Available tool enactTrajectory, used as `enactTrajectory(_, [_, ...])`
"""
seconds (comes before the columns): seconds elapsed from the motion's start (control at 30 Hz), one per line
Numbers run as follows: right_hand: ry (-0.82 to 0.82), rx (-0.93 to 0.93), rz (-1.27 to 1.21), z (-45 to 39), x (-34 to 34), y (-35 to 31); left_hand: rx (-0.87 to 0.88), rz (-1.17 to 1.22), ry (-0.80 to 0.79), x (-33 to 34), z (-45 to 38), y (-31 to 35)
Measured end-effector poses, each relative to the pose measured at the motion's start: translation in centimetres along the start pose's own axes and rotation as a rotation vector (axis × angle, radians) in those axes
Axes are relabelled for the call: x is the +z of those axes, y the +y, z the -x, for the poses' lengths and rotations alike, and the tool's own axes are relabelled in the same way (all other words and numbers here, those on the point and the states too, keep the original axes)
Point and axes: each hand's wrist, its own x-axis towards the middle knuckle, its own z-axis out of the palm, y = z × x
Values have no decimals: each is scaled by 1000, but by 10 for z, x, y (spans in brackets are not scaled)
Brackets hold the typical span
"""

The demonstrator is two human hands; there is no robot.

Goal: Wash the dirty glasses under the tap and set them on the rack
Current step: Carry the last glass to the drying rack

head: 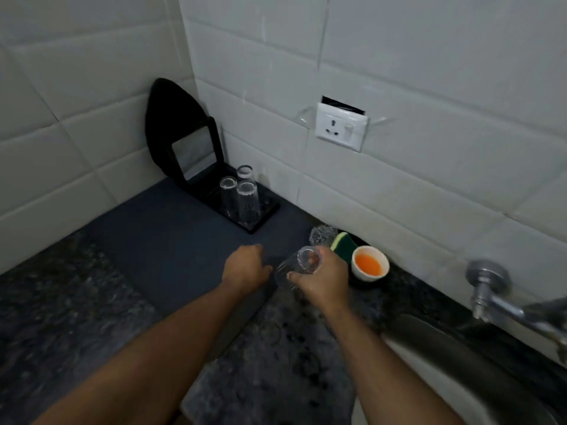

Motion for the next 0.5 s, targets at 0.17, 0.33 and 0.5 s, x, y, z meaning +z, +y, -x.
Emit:
enactTrajectory(0.17, [-11, -44, 23, -75, 55, -33, -93, -84, -59, -7, -68, -46])
enactTrajectory(0.33, [34, -71, 96, -142, 86, -45, -255, -216, -156, -1, -115, -72])
enactTrajectory(0.5, [58, -111, 114, -197, 102, -49, -285, -194, -248, 9, -139, -84])
